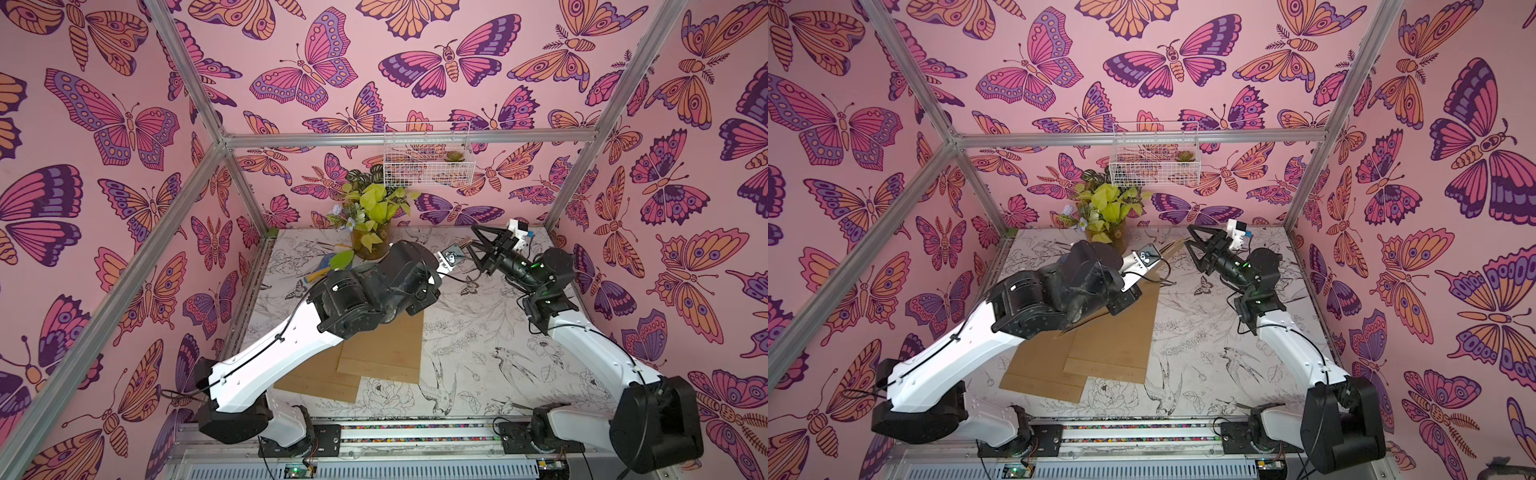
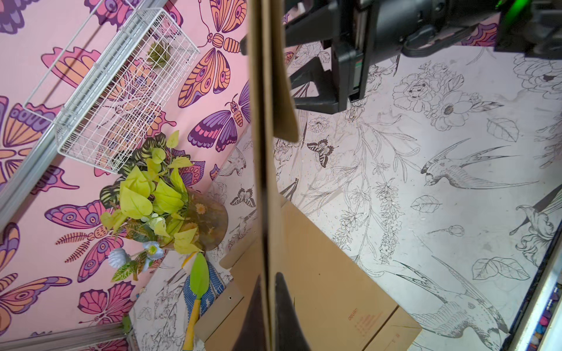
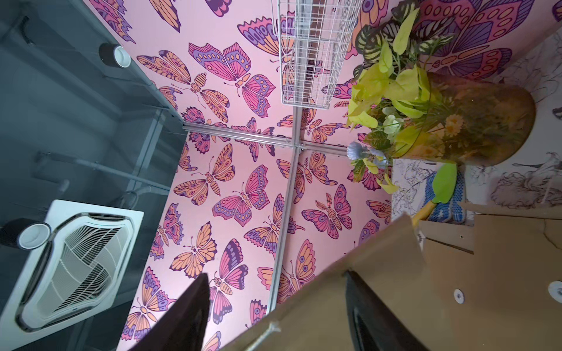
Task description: Open the file bag
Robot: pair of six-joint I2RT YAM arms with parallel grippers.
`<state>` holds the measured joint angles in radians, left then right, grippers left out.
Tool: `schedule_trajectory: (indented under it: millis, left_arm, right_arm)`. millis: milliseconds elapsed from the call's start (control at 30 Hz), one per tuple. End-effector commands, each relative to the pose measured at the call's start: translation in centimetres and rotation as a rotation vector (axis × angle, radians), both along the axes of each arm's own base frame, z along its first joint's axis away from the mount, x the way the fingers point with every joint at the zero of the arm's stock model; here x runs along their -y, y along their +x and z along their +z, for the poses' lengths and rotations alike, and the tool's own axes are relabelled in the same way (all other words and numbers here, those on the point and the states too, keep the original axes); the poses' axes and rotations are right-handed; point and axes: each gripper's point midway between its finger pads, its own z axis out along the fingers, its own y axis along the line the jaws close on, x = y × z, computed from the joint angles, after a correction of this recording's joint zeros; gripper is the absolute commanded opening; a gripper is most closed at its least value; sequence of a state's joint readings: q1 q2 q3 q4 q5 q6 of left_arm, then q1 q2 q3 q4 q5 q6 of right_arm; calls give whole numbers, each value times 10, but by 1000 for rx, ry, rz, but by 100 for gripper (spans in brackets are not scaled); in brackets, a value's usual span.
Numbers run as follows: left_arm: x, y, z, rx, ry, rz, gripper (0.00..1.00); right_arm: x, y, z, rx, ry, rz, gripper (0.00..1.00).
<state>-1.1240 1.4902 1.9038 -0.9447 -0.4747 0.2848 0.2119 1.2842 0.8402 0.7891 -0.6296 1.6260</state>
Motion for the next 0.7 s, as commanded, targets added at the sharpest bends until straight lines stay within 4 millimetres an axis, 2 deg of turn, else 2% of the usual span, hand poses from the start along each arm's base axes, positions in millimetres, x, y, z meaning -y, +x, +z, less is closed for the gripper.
schedule_trajectory:
  millis: [0,267,667]
  left_arm:
    - [-4,4,6,61,56,32,2]
    - [-1,2,7,57,56,28,2]
    - [1,-2,7,58,57,13,2]
  right_arm:
    - [0,-8,30,82,106,43,67]
    - [0,-13,40,107,124,50,57]
    - [-6,-16,34,94,93,81,30]
